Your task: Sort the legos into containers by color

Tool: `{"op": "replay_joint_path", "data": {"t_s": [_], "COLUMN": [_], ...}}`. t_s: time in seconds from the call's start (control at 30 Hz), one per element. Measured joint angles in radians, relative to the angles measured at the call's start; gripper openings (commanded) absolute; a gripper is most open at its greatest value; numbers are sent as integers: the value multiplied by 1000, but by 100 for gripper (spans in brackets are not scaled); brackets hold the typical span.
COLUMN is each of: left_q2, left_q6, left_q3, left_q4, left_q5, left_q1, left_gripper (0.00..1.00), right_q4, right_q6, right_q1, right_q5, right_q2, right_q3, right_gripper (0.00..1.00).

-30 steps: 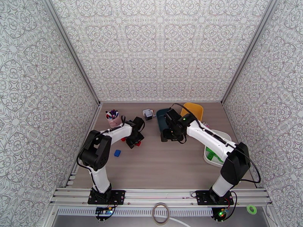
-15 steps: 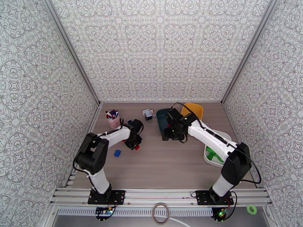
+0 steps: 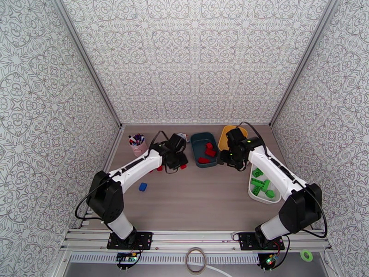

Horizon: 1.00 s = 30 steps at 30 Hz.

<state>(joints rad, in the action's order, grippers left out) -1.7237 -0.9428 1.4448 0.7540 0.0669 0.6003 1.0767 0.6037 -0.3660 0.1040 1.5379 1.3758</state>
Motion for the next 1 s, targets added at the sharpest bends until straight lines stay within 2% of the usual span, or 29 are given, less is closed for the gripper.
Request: {"op": "replay_joint_path", "data": {"t_s": [0.13, 0.23, 0.3, 0.33, 0.37, 0.47, 0.57, 0.73, 0.83, 1.0], "left_q2": [-106, -208, -277, -312, -341, -422, -472, -465, -395, -175], "left_q6": [53, 78, 93, 98, 105, 113, 114, 133, 152, 166], "left_q3": [158, 270, 340, 374, 404, 480, 535, 551, 494, 324], "left_q4": [-26, -34, -35, -34, -34, -35, -29, -5, 8, 67], "left_q5": [61, 97, 113, 121, 126, 142, 148, 131, 82, -29], "left_q1": [2, 2, 2, 2, 2, 1, 0, 2, 9, 19], "left_gripper": [35, 42, 50, 56, 67, 81, 82, 82, 82, 83], "right_q4": [29, 40, 42, 43, 43, 55, 65, 62, 48, 20], "right_q6": [23, 37, 42, 44, 44, 43, 30, -6, -24, -34], "right_q1": [35, 45, 47, 47, 47, 48, 50, 52, 52, 40], "right_q5": [-1, -19, -23, -23, -24, -30, -27, 19, 55, 111], "right_q2": [-12, -30, -54, -67, -79, -106, -123, -146, -171, -181], "right_q3": [-17, -21, -33, -39, -44, -49, -49, -52, -53, -54], "right_gripper": [67, 69, 69, 69, 69, 68, 68, 70, 68, 66]}}
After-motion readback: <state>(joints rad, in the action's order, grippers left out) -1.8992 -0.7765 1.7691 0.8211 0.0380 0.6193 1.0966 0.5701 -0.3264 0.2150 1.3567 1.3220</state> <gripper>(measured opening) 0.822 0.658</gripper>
